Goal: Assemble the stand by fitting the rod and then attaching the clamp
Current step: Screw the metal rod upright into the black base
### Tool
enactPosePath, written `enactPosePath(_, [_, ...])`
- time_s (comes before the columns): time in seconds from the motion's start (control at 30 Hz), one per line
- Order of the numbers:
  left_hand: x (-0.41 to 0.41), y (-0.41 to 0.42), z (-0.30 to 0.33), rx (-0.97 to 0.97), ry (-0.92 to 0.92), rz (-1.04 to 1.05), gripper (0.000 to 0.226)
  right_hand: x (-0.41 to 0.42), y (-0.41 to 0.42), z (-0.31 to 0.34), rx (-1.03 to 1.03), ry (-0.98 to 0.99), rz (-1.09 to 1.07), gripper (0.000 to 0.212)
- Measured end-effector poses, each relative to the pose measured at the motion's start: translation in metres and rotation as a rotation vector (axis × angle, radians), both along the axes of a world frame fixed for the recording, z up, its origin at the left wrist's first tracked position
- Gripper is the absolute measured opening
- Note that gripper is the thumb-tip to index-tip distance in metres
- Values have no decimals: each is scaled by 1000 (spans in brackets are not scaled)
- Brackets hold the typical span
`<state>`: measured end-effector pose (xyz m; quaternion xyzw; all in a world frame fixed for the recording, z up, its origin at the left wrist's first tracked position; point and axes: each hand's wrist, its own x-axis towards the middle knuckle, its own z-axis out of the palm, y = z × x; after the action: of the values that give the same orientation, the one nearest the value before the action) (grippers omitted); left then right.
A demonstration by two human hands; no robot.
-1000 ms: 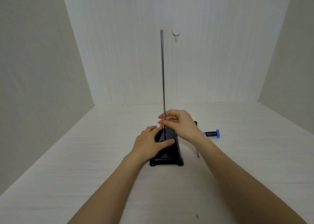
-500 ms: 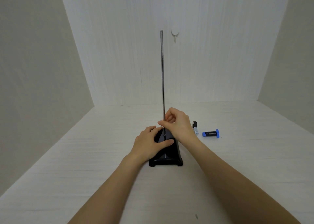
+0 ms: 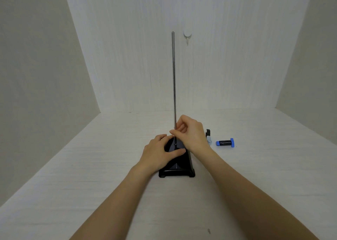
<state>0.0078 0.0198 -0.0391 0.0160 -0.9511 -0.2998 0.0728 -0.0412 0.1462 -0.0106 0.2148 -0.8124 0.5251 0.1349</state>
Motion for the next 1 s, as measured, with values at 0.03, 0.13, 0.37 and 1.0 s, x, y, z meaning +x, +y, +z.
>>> enactPosePath(0.03, [0, 0, 0, 1, 4, -3, 71, 1, -2, -2, 2, 7, 2, 25])
enactPosePath(0.13, [0, 0, 0, 0, 12, -10, 68, 5, -2, -4, -7, -2, 86, 12])
enactPosePath(0.37, [-1, -1, -2, -8, 2, -3, 72, 3, 6, 2, -60, -108, 191, 13])
enactPosePath(1.0, [-2, -1, -3, 2, 4, 5, 73, 2, 7, -1, -22, -83, 106, 9])
